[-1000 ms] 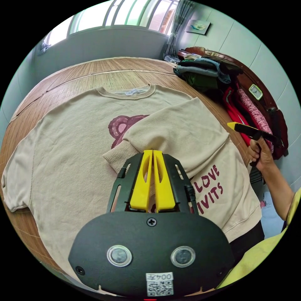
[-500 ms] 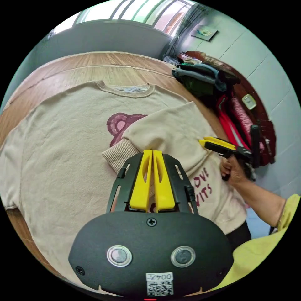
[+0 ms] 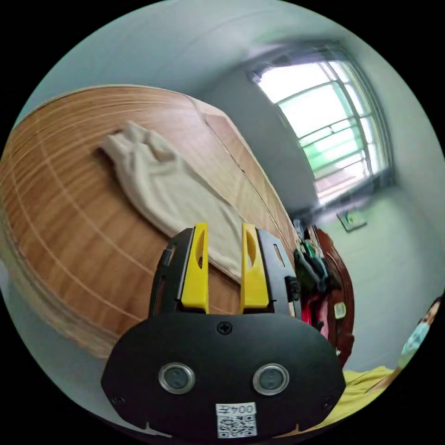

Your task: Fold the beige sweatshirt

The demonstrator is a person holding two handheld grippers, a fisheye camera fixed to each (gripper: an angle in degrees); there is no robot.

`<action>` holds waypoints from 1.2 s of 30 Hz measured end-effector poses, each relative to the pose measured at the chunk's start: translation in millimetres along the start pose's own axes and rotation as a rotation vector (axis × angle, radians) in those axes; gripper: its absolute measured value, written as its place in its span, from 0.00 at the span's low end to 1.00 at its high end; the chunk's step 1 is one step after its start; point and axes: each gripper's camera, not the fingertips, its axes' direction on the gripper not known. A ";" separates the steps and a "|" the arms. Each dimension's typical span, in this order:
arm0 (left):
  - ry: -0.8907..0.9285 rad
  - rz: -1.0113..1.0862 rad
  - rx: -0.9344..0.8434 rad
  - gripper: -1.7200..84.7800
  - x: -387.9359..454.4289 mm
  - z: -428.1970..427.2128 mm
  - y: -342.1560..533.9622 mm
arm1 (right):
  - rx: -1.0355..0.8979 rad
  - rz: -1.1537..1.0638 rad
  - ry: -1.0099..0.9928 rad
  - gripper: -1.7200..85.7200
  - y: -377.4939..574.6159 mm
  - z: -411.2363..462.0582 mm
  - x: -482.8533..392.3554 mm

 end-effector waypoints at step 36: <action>-0.068 0.806 0.064 0.05 351.0 -14.1 24.4 | 0.007 0.065 -0.051 0.12 -17.5 32.5 44.0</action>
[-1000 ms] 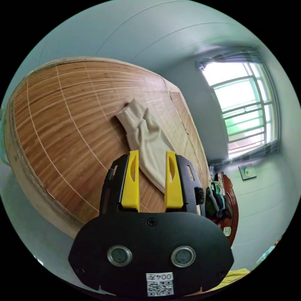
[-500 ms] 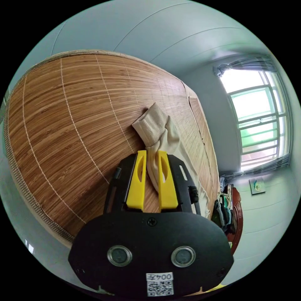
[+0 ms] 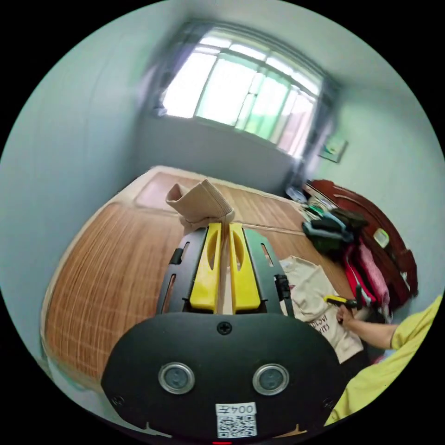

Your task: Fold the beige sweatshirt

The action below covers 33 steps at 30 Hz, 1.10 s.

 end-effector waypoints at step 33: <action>-0.480 0.881 -0.638 0.12 451.0 244.9 238.5 | 0.044 0.265 -0.432 0.07 -9.1 33.1 143.3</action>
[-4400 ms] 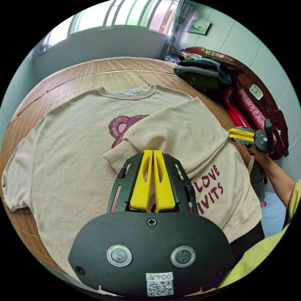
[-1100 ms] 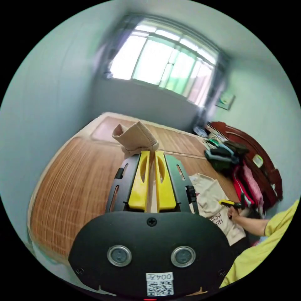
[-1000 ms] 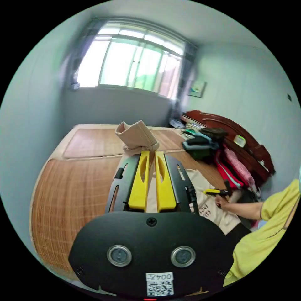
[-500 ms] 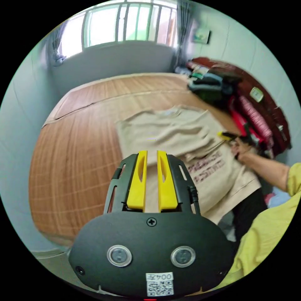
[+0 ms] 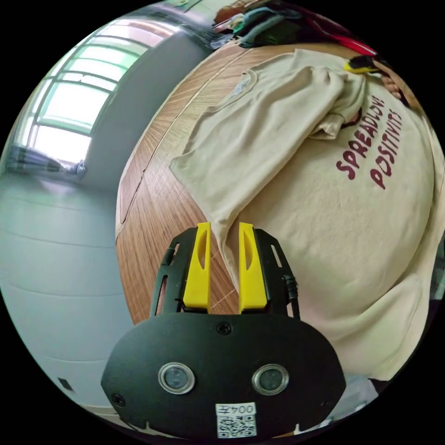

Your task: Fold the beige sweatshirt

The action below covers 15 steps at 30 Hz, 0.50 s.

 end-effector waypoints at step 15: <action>0.101 -0.191 -0.044 0.05 -20.8 27.0 33.6 | -0.018 -0.002 -0.001 0.02 -17.1 9.6 10.3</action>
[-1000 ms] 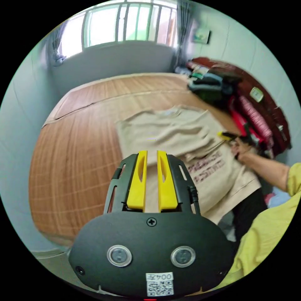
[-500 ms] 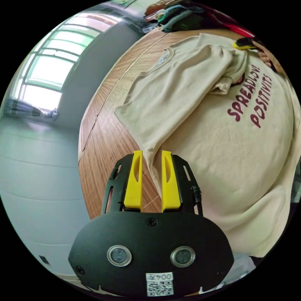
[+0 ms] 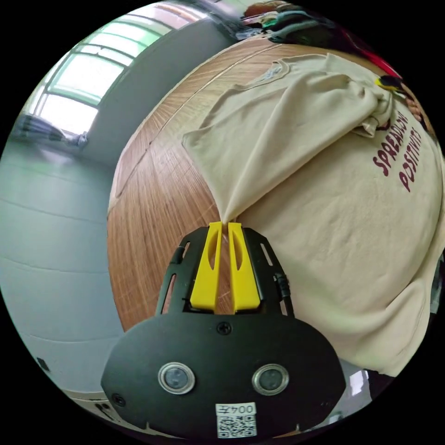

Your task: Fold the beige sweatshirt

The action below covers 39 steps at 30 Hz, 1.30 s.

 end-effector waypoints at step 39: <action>0.439 -0.683 0.163 0.04 -113.3 76.6 170.6 | -0.069 -0.087 -0.220 0.11 -45.7 -4.1 -24.8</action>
